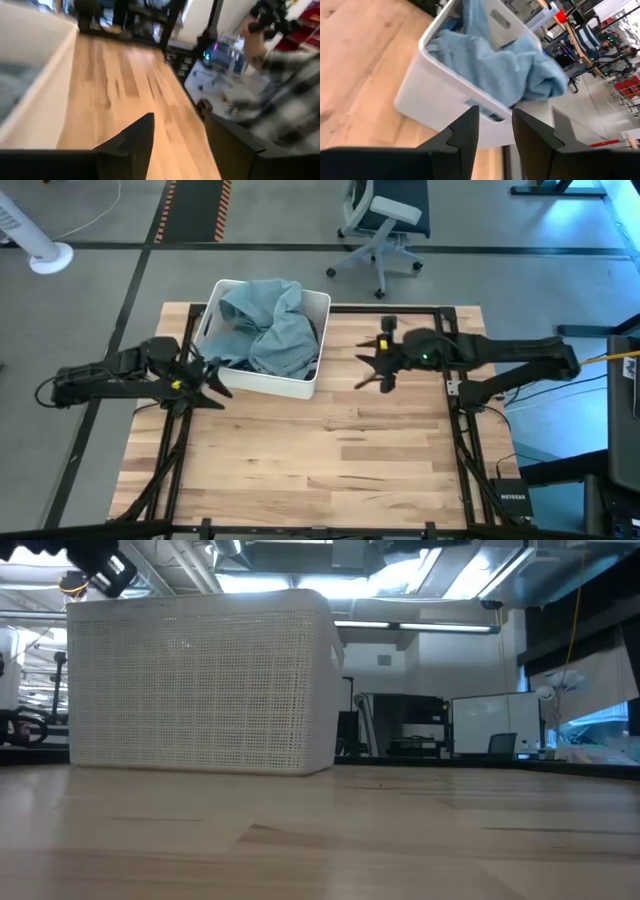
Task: Sort clothes
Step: Return to Home Position
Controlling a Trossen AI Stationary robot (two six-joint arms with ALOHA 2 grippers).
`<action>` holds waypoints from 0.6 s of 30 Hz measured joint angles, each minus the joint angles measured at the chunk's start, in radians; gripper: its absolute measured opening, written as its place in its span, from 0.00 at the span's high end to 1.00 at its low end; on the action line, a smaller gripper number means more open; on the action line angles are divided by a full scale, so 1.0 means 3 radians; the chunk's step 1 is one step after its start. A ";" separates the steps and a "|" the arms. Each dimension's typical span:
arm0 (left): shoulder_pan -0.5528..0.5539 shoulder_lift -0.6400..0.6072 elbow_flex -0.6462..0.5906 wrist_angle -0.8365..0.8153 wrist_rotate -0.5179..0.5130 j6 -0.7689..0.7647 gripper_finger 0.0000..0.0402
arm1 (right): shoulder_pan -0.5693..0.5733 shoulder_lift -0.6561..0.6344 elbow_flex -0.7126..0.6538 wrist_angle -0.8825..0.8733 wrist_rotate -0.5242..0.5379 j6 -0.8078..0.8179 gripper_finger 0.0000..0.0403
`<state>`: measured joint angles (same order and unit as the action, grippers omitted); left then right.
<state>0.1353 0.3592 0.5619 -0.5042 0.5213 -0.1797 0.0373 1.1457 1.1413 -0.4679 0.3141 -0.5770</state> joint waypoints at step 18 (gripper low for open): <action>-0.0059 0.0543 -0.0261 0.0541 -0.1698 -0.0580 0.57 | 0.0336 -0.0278 -0.0989 0.0813 0.0202 0.0158 0.66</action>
<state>0.1176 0.5222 0.4836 -0.3419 0.0120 -0.3539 0.1383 1.0622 0.8448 -0.2241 0.3748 -0.5295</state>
